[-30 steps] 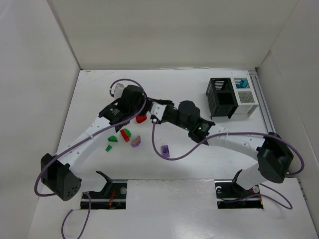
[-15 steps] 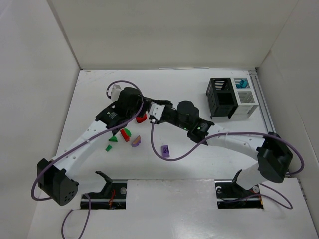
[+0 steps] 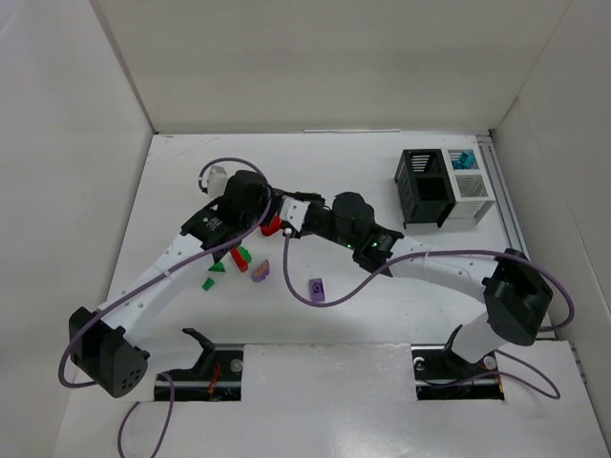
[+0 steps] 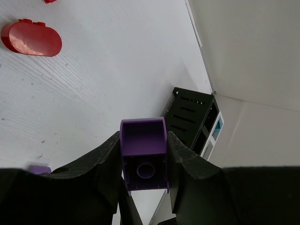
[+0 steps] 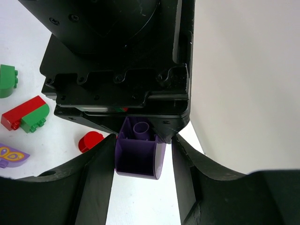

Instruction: Sort the legos into containers by color

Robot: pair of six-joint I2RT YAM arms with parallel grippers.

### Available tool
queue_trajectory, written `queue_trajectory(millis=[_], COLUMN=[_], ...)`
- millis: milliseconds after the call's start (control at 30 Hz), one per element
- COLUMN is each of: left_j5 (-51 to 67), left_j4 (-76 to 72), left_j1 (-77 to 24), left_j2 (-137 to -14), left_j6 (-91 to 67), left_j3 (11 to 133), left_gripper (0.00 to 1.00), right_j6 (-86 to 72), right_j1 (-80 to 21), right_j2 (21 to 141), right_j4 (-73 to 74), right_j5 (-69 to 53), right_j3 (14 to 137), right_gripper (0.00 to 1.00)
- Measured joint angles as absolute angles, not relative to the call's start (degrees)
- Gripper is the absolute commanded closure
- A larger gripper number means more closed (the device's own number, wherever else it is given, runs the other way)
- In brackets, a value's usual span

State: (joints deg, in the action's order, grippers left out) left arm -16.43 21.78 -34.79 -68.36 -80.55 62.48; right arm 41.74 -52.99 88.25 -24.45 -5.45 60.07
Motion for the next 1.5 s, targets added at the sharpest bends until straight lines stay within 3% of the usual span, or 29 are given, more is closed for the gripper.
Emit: queue_trajectory(millis=[33,267,700,933,967,1067,1100,1167,1367,1500], left_j5=[-16.7,-17.2,-15.6,-11.4,-11.1,-13.7,-14.6,-15.9,-17.1,-17.5], left_j4=[21.8,21.9,22.0,21.1,20.9,20.8,20.7,20.4,18.9,18.6], left_j1=[-34.8,-34.9,-36.3,-38.1,-38.2,-37.1,-36.5,-35.9,-35.9,-35.9], left_j2=[-68.1,-65.7,-64.2,-63.7,-63.5,-62.7,-62.4,-62.0,-61.9,-63.0], left_j6=[-80.6,-80.6,-81.4,-81.9,-81.7,-79.6,-79.0,-77.7,-73.8,-71.8], left_j3=[62.3,61.4,61.4,61.4,61.4,61.1,61.1,61.1,61.1,61.1], left_gripper=[1.0,0.87,0.85,0.64,0.56,0.47,0.36,0.3,0.29,0.22], right_j6=[41.7,41.7,40.0,39.5,39.4,39.2,39.1,38.8,37.2,36.8], right_j1=[-53.0,-53.7,-53.3,-53.3,-53.3,-52.8,-52.2,-50.9,-44.3,-40.1], right_j2=[88.4,87.8,83.2,76.9,76.4,74.4,73.9,73.7,73.7,73.7], right_j4=[-24.5,-24.6,-22.7,-20.6,-20.3,-17.4,-16.1,-14.5,-10.3,-7.2], right_j5=[-5.6,-6.2,-8.8,-8.7,-8.6,-7.1,-6.5,-5.8,-6.5,-8.6], right_j3=[60.2,60.3,57.9,53.9,53.8,53.5,53.4,53.4,53.4,53.4], right_gripper=[1.0,1.0,1.0,1.0,1.0,1.0,1.0,1.0,1.0,0.99])
